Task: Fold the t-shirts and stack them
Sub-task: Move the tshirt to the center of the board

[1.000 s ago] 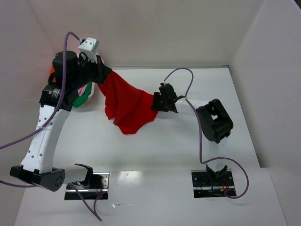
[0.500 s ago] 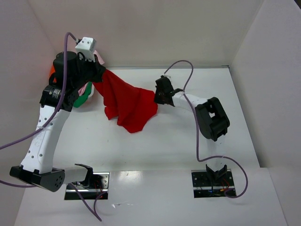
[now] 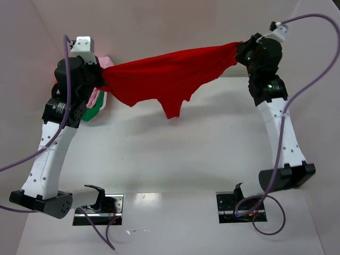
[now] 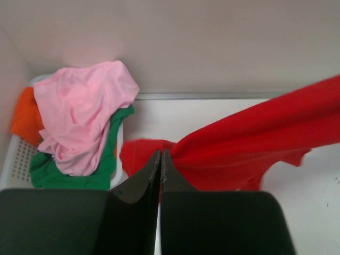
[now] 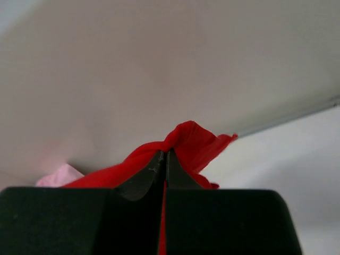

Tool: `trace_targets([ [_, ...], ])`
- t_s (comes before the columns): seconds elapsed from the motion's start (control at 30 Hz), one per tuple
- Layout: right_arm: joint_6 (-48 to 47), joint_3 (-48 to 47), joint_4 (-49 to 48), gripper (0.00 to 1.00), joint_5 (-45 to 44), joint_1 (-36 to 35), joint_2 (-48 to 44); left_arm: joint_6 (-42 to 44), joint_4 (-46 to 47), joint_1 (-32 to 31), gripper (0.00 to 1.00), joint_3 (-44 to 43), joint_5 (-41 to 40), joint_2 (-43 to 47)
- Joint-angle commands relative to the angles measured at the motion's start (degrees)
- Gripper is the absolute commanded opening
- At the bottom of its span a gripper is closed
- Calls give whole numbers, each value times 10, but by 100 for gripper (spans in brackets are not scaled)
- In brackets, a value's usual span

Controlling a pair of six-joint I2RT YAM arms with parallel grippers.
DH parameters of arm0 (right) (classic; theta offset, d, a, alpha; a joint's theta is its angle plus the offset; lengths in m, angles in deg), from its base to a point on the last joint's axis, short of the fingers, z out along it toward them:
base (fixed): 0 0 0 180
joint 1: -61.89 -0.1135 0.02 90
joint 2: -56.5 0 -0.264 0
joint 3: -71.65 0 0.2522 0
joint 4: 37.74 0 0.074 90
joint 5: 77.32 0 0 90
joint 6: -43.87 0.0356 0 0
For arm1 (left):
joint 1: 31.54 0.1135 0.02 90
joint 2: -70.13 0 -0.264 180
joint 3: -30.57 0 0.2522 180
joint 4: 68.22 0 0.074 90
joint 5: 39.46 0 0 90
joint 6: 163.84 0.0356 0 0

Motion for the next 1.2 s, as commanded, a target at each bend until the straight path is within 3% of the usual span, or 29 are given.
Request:
trace_targets([
  [0.0, -40, -23, 28, 0, -27, -4, -54, 7, 63, 0, 0, -30, -55, 37],
  [0.17, -52, -50, 50, 0, -38, 17, -113, 7, 80, 0, 0, -30, -60, 60],
  [0.5, -51, 7, 68, 0, -41, 17, -228, 1, 72, 0, 0, -39, -6, 94],
  [0.7, -46, 6, 87, 0, -41, 17, -257, 1, 47, 0, 0, -18, 23, 129],
  [1.17, -40, 37, 98, 0, -5, 17, -299, -4, 29, 0, 0, 32, -1, 212],
])
